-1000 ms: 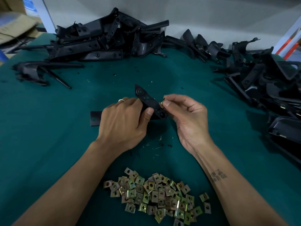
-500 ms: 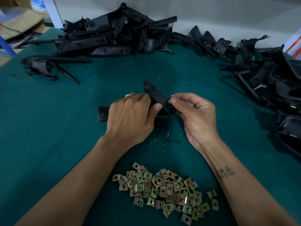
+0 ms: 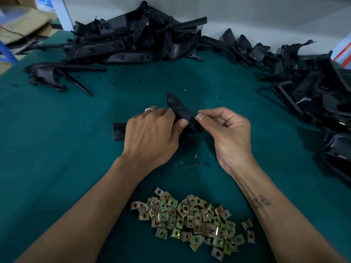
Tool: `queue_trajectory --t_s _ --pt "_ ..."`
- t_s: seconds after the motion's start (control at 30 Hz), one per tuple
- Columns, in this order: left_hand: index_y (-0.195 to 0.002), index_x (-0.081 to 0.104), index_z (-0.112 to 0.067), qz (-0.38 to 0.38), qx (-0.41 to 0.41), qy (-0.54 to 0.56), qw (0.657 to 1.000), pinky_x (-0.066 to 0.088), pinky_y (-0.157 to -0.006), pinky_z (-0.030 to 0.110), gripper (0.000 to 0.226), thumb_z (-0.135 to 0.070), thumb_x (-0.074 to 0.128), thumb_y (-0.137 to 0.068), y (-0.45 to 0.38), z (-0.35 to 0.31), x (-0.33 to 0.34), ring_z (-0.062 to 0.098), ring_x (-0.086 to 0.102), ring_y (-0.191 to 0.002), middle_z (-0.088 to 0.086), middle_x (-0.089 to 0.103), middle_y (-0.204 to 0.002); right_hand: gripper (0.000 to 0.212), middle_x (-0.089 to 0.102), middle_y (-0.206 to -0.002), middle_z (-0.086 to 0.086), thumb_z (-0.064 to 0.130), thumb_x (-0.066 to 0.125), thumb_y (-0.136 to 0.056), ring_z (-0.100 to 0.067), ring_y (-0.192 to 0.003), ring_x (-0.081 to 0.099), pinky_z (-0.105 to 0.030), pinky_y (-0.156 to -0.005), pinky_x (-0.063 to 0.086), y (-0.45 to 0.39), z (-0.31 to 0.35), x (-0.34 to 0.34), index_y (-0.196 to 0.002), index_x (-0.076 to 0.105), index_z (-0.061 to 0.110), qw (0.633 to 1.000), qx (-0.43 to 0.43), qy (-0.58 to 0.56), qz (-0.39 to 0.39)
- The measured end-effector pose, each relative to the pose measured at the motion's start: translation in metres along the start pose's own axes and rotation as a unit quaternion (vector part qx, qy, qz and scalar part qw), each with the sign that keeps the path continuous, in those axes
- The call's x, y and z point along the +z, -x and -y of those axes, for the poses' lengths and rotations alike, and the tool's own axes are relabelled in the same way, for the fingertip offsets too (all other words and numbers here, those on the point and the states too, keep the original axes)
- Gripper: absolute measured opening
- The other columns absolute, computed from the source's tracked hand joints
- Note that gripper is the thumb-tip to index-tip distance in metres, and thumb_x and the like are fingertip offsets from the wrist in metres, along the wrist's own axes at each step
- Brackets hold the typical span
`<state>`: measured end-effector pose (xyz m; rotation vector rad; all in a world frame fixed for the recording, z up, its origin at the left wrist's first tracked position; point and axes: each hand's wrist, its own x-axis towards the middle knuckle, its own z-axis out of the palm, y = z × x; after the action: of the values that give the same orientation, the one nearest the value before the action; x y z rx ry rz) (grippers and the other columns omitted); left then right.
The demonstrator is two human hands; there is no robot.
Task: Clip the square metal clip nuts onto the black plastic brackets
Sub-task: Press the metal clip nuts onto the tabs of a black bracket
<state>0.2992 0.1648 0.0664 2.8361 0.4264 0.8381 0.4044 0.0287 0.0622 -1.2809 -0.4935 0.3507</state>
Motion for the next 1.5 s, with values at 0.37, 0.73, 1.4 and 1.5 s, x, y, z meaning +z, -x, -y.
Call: queue_trajectory --t_s 0.37,0.73,1.4,1.5 --pt "-0.073 0.045 -0.018 0.016 -0.024 -0.012 1.000 0.024 -0.054 0.032 0.042 -0.047 0.025 -0.095 -0.001 0.003 -0.002 0.032 0.058 -0.076 0.004 0.063 -0.073 0.031 0.074 -0.098 -0.005 0.030 0.065 -0.092 -0.014 -0.098 0.068 -0.026 -0.089 0.048 0.016 0.009 0.010 -0.068 0.079 0.015 0.966 0.004 0.197 0.168" --pt "-0.080 0.041 -0.019 0.001 -0.059 -0.057 0.997 0.024 -0.053 0.035 0.043 -0.050 0.025 -0.104 -0.001 0.006 0.005 0.036 0.058 -0.075 0.012 0.062 -0.080 0.012 0.072 -0.101 -0.011 0.007 0.066 -0.088 -0.016 -0.099 0.068 -0.025 -0.087 0.051 0.015 0.007 -0.006 -0.082 0.077 0.009 0.979 -0.098 0.179 0.012" --pt "-0.085 0.045 -0.016 0.008 -0.061 -0.052 0.997 0.028 -0.058 0.041 0.047 -0.052 0.022 -0.106 -0.007 0.006 0.012 0.042 0.057 -0.081 0.023 0.063 -0.090 0.007 0.068 -0.085 0.008 0.023 0.075 -0.090 -0.010 -0.075 0.065 -0.028 -0.065 0.049 0.163 0.102 -0.048 -0.091 0.077 0.017 0.827 -0.142 0.483 0.252" --pt "-0.084 0.039 -0.017 0.007 -0.059 -0.049 0.997 0.028 -0.057 0.042 0.044 -0.051 0.022 -0.106 -0.005 0.004 0.012 0.042 0.058 -0.081 0.022 0.064 -0.089 0.016 0.065 -0.092 0.019 0.032 0.076 -0.087 -0.001 -0.073 0.063 -0.026 -0.060 0.054 0.214 0.084 -0.038 -0.103 0.078 0.028 0.822 -0.101 0.514 0.225"
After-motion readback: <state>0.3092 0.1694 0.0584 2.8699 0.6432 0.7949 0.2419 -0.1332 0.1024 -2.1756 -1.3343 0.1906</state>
